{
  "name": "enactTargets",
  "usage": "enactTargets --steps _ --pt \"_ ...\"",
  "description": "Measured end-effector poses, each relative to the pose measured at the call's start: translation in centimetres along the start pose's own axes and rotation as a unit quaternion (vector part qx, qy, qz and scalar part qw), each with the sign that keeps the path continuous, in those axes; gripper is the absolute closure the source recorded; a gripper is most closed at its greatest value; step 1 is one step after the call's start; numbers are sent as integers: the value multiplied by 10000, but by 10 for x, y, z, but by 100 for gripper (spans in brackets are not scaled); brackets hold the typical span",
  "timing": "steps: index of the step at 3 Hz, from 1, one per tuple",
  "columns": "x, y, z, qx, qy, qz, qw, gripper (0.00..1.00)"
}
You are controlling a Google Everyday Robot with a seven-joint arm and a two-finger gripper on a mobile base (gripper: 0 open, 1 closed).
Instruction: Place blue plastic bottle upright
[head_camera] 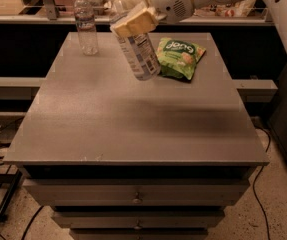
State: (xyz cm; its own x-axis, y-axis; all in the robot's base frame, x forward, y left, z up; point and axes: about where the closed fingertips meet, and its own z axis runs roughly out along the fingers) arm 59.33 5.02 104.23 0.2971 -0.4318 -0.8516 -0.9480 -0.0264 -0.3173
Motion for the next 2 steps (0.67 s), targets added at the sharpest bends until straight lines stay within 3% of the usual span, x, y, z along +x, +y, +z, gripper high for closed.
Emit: enactTargets --steps 1,2 --pt "14 -10 2 310 1108 421 9925 100" --pt "15 -10 3 305 1076 403 9929 100"
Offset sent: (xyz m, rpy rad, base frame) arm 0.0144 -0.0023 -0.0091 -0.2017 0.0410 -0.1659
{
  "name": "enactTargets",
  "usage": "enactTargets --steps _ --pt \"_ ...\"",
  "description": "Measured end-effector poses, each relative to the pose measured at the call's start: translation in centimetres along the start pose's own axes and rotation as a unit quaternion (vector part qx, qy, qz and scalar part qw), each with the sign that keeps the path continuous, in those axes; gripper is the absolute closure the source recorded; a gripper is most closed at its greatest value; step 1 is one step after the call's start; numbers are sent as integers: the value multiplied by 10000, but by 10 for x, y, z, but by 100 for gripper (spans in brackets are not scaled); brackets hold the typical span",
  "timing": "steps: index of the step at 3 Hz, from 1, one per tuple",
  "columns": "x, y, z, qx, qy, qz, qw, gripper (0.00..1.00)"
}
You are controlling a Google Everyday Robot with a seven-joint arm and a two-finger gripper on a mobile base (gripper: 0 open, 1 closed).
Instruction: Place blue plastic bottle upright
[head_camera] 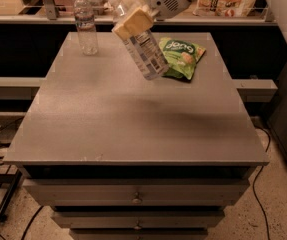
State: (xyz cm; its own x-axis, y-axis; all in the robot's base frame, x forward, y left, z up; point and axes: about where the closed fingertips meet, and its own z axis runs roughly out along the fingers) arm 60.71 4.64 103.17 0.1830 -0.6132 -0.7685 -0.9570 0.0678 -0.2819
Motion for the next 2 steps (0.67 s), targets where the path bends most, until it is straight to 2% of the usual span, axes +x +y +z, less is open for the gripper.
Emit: enactTargets --steps 1,2 --pt "1 1 3 -24 -201 -110 9997 100" --pt "-3 3 2 127 -679 -610 9957 100"
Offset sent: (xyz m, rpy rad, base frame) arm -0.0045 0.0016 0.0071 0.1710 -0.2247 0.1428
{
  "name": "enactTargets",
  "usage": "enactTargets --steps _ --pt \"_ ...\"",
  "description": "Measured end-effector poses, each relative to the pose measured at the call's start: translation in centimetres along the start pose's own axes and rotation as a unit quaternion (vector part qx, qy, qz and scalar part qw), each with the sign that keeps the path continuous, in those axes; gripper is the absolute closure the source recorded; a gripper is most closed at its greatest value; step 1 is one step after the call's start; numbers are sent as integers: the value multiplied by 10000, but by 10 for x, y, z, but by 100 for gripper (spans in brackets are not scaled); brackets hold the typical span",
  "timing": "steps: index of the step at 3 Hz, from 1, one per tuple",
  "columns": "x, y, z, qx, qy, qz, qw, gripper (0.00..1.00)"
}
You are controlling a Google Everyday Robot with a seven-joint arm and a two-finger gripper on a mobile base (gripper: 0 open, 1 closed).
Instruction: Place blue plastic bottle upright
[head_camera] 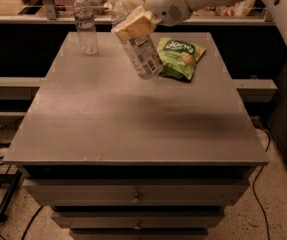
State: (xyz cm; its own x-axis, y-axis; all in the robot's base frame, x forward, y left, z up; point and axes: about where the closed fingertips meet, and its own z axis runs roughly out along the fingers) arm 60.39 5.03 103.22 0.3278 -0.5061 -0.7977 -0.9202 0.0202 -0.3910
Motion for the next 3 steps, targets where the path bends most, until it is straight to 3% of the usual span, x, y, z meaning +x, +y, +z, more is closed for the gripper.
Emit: enactTargets --steps 2,3 --pt "3 7 -7 243 -369 -569 9974 100" --pt "9 10 -7 346 -577 -644 9956 100"
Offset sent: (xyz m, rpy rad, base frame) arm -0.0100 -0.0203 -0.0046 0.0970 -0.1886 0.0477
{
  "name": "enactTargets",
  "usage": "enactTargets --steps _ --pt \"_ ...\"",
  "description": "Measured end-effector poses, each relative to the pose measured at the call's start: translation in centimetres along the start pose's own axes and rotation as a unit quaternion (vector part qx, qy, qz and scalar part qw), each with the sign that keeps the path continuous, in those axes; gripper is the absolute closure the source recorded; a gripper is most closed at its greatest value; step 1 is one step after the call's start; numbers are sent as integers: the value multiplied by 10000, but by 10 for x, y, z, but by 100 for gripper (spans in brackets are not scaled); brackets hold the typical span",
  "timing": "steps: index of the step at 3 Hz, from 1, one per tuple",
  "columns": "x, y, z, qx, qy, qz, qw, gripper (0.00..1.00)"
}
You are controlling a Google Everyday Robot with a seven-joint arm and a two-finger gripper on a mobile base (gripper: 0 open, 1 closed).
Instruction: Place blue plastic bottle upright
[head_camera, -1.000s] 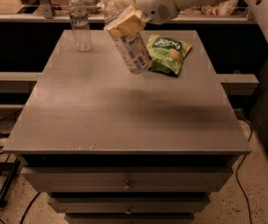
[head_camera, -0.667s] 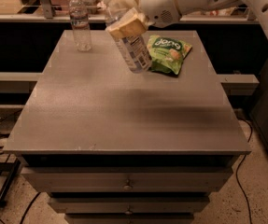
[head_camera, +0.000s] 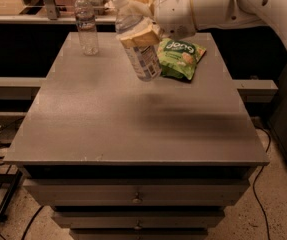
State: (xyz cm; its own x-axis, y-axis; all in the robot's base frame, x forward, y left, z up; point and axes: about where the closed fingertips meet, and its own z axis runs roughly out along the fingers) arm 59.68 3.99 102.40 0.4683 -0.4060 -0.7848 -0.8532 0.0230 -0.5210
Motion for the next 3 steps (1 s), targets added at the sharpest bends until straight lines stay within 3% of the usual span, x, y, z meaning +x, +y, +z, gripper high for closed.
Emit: enactTargets --steps 3 --pt "22 7 -7 555 -639 34 9964 100"
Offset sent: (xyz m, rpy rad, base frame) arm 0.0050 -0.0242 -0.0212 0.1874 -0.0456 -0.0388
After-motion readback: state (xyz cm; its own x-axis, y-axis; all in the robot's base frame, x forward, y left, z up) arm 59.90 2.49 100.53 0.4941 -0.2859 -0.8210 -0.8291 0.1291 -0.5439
